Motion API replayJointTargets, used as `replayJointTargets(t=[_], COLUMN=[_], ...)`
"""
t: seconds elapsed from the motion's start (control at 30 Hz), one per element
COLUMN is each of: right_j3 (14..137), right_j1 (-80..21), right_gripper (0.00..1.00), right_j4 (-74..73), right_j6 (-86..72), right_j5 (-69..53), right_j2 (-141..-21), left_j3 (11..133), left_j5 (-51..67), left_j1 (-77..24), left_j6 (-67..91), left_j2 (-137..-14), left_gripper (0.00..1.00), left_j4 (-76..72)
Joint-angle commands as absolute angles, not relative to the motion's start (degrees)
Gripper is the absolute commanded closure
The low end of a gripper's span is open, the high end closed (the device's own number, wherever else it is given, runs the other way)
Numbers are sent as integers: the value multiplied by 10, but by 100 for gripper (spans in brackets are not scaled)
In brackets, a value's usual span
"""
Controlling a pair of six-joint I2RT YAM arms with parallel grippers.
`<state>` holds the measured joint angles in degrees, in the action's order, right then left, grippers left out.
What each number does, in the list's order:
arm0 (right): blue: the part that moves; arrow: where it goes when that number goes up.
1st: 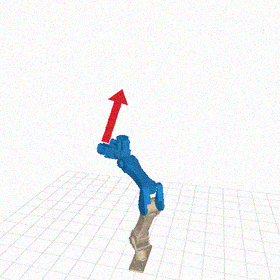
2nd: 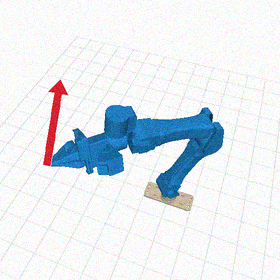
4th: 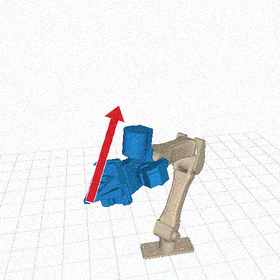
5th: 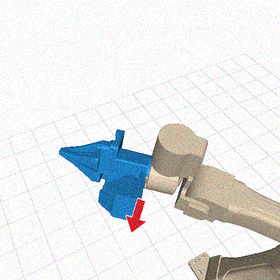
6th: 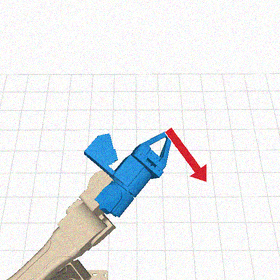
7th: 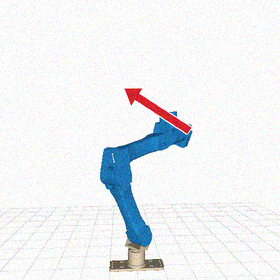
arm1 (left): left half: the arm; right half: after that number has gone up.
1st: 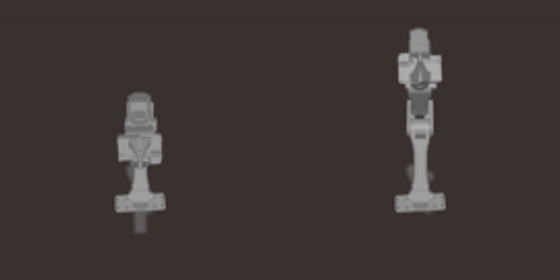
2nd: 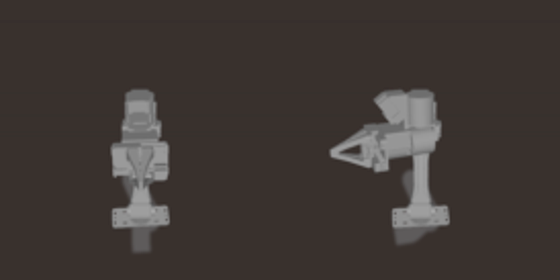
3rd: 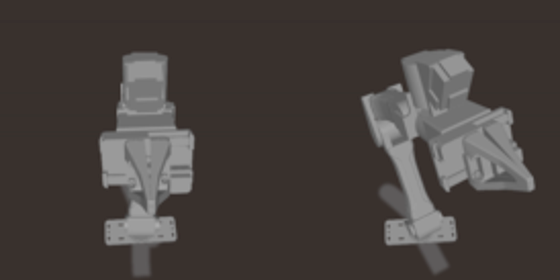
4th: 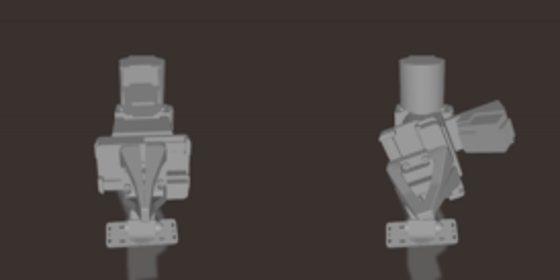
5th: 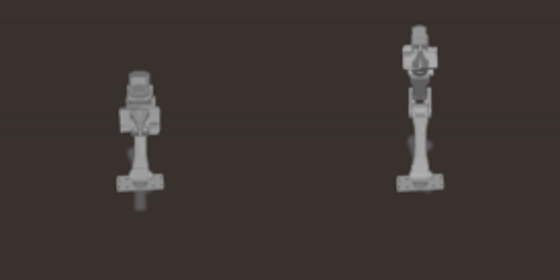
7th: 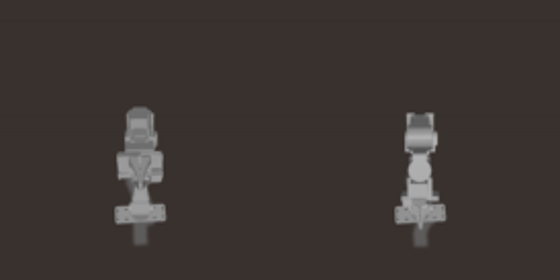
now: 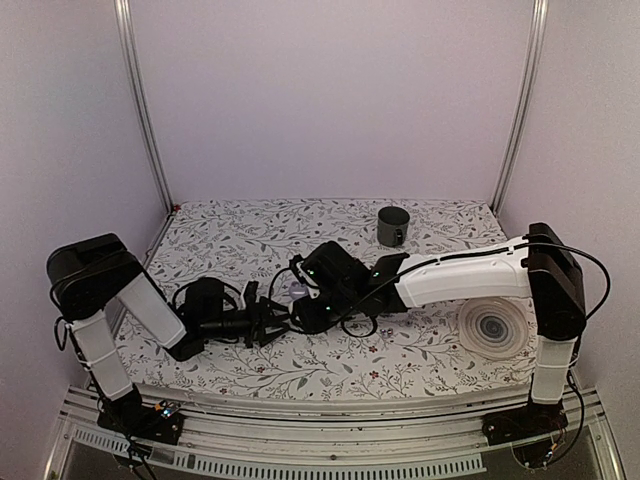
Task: Insert the wireless bluetooth earbuds into the charging case
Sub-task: Pick up the charging case from the center of the board, then pass from the right arm to the left
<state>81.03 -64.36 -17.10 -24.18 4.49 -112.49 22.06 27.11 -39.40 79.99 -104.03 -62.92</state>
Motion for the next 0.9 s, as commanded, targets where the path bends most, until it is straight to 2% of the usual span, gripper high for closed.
replayJointTargets(t=[0.0,0.53,0.87], right_j3=[800,803,802], right_j1=[-639,-638,-633], right_gripper=[62,61,59], right_j4=[-170,-161,-159], right_j6=[-243,-236,-231], right_j5=[23,6,4], right_j2=[-1115,-1120,-1106], left_j3=[199,233,259], left_j5=[242,261,296], left_j1=[-398,-395,-402], left_j6=[815,777,748], left_j2=[-1002,-959,-964], left_gripper=[45,45,53], left_j4=[-684,-625,-574])
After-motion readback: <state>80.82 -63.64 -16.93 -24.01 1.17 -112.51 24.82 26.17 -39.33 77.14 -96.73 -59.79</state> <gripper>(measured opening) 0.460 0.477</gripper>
